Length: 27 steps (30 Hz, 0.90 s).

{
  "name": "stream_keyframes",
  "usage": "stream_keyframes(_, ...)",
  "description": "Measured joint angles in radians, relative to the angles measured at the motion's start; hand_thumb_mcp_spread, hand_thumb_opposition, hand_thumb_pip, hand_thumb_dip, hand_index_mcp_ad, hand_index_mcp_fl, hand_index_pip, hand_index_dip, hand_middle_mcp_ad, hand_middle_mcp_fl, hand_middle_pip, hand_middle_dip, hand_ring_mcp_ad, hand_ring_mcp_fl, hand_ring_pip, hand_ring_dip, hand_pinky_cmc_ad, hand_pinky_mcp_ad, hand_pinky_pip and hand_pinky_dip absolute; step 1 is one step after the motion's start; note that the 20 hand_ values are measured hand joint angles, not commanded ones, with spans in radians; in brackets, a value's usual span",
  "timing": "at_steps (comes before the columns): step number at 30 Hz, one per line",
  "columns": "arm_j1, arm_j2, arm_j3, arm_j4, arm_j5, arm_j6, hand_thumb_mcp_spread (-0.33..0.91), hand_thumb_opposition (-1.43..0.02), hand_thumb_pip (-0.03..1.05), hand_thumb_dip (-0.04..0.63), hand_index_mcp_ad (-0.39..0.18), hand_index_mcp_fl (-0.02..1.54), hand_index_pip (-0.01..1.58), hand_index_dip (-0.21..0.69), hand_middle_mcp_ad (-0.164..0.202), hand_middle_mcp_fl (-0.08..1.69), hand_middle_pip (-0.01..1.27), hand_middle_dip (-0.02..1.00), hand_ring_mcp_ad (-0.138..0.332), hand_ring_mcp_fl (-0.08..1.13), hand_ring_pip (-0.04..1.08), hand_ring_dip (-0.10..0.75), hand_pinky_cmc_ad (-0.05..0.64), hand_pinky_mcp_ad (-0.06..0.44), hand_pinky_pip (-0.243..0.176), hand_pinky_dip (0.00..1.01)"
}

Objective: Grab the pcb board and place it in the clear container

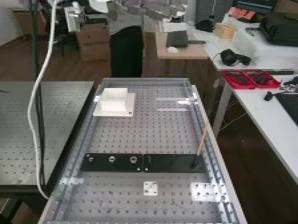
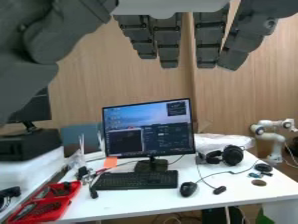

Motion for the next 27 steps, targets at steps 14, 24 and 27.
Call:
stream_keyframes(14,0.016,-0.052,-0.161,0.148,0.065,0.040,0.15,-0.69,0.12,0.007,0.113,0.04,0.10,0.019,0.159,0.04,0.17,0.04,0.265,0.09,0.11,-0.030,0.342,0.248,-0.091,0.22)
stream_keyframes(24,0.029,-0.107,-0.279,0.300,0.163,0.047,0.20,-0.68,0.14,0.007,0.108,0.04,0.10,0.079,0.159,0.04,0.17,0.04,0.265,0.08,0.11,-0.030,0.342,0.251,-0.096,0.22)
stream_keyframes(27,0.029,-0.130,-0.307,0.347,0.199,0.048,0.23,-0.66,0.15,0.007,0.094,0.04,0.10,0.115,0.159,0.04,0.17,0.04,0.265,0.08,0.11,-0.030,0.346,0.248,-0.096,0.21)
